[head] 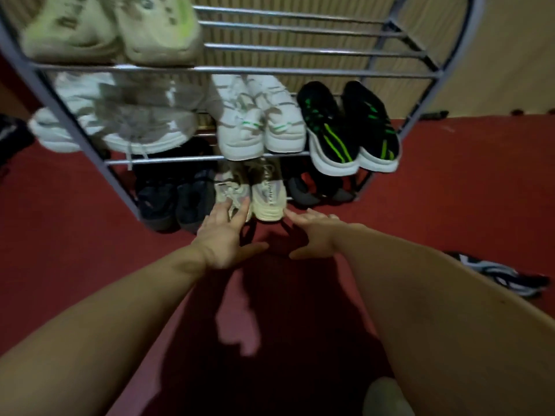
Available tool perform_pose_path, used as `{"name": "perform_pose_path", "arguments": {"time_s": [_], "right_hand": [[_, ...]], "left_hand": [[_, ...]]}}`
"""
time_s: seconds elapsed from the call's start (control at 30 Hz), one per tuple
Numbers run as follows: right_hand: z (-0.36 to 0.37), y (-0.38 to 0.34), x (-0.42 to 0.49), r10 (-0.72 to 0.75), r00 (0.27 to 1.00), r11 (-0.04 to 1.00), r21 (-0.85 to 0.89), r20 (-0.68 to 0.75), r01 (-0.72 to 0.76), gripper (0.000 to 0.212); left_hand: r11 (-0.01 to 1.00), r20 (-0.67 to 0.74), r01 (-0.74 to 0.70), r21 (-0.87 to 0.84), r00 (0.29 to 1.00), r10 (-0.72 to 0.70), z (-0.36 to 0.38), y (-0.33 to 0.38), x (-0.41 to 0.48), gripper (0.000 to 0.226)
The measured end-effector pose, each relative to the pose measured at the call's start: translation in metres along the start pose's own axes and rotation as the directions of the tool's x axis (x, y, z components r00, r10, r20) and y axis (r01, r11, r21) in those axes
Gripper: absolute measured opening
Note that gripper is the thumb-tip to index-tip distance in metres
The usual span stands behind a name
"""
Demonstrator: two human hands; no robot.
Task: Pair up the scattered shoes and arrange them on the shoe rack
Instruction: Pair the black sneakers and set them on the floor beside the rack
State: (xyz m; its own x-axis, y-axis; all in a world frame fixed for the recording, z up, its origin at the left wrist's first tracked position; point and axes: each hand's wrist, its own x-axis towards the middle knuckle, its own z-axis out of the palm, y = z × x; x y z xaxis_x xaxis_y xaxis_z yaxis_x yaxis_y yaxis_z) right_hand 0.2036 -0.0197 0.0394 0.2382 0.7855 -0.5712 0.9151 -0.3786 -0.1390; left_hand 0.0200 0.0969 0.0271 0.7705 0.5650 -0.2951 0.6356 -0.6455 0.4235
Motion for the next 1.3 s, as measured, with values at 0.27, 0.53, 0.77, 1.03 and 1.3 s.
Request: {"name": "perform_pose_path", "arguments": {"time_s": [0.27,0.53,0.77,1.03,1.3], "right_hand": [[0.047,0.110,-0.060,0.319,0.947,0.917,0.240,0.036,-0.318,0.098],[0.092,0.222,-0.111,0.596,0.796,0.782,0.151,0.103,-0.605,0.099],[0.099,0.292,-0.111,0.576,0.804,0.812,-0.222,0.149,-0.540,0.108],[0.123,0.315,-0.082,0.568,0.798,0.820,-0.209,0.200,-0.532,0.124],[0.090,0.280,-0.049,0.422,0.898,0.895,-0.214,0.120,-0.392,0.098]], "left_hand": [[0.976,0.093,-0.216,0.038,0.973,0.211,0.046,0.094,0.039,0.121],[0.962,0.203,-0.265,-0.059,0.941,0.272,0.096,0.190,0.088,0.102],[0.950,0.214,-0.310,-0.035,0.926,0.310,0.119,0.247,0.113,0.104],[0.974,0.212,-0.219,-0.052,0.951,0.225,0.113,0.242,0.121,0.091],[0.993,0.301,-0.114,-0.026,0.946,0.116,0.089,0.204,0.115,0.088]]}}
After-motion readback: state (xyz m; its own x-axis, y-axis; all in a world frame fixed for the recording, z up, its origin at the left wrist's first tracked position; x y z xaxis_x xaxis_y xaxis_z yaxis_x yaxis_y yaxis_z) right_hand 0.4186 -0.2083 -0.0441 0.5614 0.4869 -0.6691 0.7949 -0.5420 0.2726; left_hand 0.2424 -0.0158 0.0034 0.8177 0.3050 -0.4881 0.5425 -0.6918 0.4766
